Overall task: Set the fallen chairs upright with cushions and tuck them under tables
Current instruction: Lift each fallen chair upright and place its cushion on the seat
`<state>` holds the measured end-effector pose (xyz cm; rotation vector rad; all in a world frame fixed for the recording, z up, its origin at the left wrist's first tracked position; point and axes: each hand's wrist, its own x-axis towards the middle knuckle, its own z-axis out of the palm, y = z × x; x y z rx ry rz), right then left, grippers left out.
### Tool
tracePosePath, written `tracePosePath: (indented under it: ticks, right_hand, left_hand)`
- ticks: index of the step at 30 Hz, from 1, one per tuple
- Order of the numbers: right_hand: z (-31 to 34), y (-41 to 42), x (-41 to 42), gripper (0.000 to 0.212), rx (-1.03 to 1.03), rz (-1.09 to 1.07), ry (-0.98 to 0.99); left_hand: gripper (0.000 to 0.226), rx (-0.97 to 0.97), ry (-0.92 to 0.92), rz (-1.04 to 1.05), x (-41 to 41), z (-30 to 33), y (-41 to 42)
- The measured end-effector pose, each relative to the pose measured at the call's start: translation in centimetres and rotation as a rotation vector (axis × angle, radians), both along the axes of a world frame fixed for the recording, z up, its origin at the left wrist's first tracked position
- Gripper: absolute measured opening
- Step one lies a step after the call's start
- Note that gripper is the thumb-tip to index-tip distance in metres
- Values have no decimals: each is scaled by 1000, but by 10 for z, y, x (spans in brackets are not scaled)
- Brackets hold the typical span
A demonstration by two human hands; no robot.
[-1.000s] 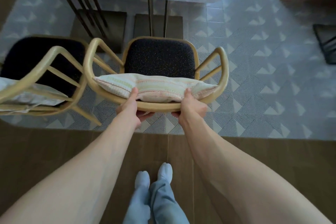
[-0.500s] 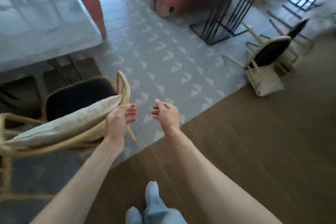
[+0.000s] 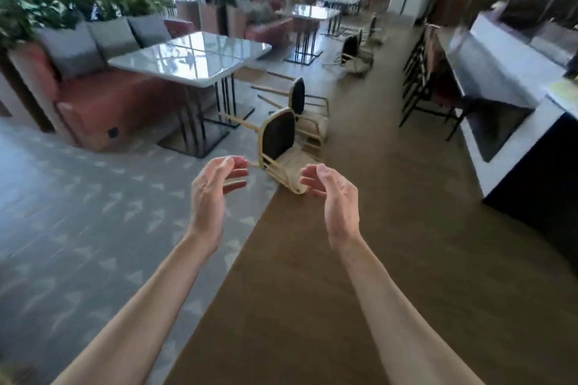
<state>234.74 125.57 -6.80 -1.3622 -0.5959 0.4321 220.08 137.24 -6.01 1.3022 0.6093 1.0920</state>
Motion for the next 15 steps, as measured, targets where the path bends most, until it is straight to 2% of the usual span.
tracePosePath:
  ticks: [7,15]
  right_hand:
    - [13,-27,155,33,-32,-104,55]
    - [-13,36,306,29,-74,-163,32]
  left_hand:
    - [27,-154,-54,-30,170,-11,-9]
    - [27,-194,-82,-84,336,-13,59]
